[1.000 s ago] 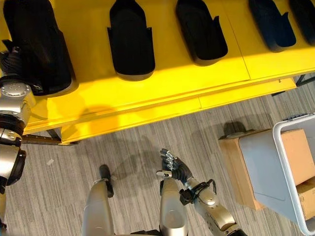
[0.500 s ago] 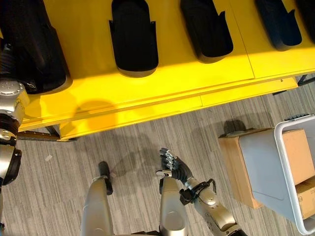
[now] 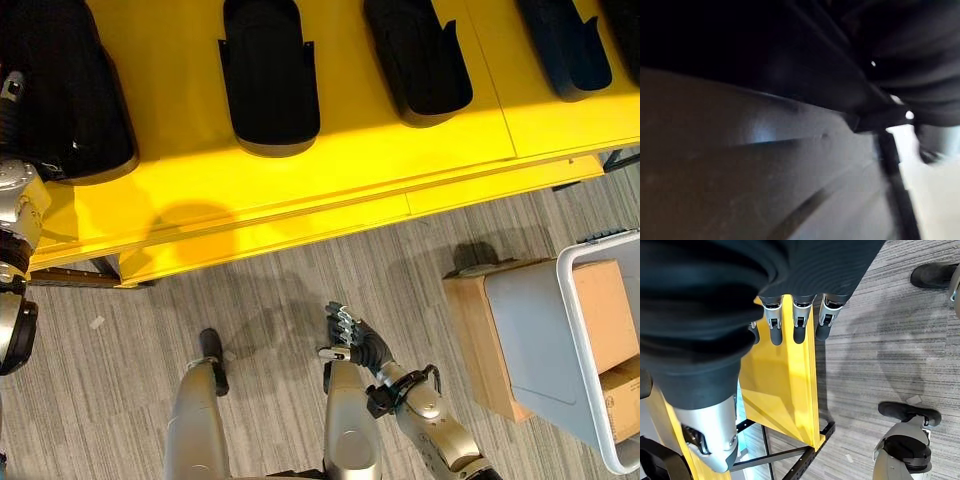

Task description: Move parts from the plastic box to the shelf.

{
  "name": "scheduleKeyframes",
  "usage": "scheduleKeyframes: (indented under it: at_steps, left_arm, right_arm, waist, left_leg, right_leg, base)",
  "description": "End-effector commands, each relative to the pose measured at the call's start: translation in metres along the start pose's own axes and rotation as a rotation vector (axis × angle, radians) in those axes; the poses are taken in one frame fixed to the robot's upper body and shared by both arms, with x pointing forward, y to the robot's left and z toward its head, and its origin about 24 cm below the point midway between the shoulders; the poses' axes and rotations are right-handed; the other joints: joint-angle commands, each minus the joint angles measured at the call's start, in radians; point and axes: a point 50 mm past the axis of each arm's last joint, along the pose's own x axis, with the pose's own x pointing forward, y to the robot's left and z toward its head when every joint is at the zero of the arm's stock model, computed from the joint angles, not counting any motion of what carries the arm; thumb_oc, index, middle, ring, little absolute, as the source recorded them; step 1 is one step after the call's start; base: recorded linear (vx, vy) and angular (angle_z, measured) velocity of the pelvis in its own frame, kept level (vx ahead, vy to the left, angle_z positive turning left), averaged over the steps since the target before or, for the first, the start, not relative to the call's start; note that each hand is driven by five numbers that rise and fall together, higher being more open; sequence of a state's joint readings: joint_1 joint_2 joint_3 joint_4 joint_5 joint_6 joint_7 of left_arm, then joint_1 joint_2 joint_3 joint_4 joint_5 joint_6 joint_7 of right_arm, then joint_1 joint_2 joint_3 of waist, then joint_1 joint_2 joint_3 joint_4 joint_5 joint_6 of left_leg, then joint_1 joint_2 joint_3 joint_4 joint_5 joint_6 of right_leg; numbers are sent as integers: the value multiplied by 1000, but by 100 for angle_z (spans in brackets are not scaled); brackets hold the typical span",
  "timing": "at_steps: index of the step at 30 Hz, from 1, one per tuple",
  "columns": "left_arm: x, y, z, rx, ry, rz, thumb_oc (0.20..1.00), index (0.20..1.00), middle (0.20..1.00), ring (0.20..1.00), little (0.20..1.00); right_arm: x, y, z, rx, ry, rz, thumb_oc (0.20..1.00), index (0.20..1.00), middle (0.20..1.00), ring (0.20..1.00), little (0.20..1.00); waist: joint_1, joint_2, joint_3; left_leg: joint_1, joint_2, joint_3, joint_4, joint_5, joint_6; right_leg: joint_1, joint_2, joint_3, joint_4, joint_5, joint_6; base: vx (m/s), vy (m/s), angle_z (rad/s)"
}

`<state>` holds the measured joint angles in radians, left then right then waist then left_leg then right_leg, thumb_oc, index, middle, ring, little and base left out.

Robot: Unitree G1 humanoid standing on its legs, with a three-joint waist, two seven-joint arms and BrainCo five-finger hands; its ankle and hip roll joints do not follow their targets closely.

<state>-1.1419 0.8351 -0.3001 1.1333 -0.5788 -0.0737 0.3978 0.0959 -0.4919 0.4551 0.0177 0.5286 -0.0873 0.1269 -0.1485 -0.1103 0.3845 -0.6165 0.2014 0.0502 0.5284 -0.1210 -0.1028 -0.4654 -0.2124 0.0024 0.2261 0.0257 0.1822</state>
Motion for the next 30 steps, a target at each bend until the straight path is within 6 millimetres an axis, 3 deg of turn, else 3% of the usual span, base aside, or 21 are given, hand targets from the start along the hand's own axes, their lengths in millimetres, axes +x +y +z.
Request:
scheduleKeyframes:
  at_steps: [1, 14, 16, 28, 30]
  left_arm:
    - [8, 24, 20, -76, -73, 83, 1000, 1000, 1000, 1000, 1000]
    - [8, 25, 13, -55, -53, 64, 1000, 1000, 1000, 1000, 1000]
    - [8, 25, 14, -49, -55, 63, 1000, 1000, 1000, 1000, 1000]
    - [10, 27, 23, 35, -102, 37, 1000, 1000, 1000, 1000, 1000]
    - [9, 23, 31, 62, -144, 14, 1000, 1000, 1000, 1000, 1000]
  right_arm:
    - [-18, -7, 1, 1, -9, 0, 1000, 1000, 1000, 1000, 1000]
    - [-24, -12, -1, -11, 11, -5, 1000, 1000, 1000, 1000, 1000]
    - [-23, -12, 0, -12, 5, -3, 1000, 1000, 1000, 1000, 1000]
    - [-24, -17, 5, -23, -4, -6, 1000, 1000, 1000, 1000, 1000]
    - [-24, -20, 6, -40, -5, -6, 1000, 1000, 1000, 1000, 1000]
  waist:
    - [11, 16, -72]
    - [11, 20, -86]
    - [10, 18, -82]
    - [16, 31, -92]
    - [19, 38, -94]
  left_leg:
    - [15, 2, 14, 27, -49, 13]
    - [32, 2, 14, 13, -42, 9]
    - [23, 0, 17, 12, -17, 14]
    - [86, -3, 19, -16, -8, 7]
    - [119, -8, 21, -28, -5, 4]
  right_leg:
    - [-10, -40, -3, 71, -48, 22]
    - [-3, -42, -6, 82, -53, 23]
    - [-12, -44, -4, 78, -32, 18]
    - [41, -51, -7, 76, -39, 20]
    - [74, -57, -12, 74, -42, 21]
  base:
    - [0, 0, 0]
    - [-7, 0, 0]
    - [-84, -5, 0]
    - [0, 0, 0]
    - [0, 0, 0]
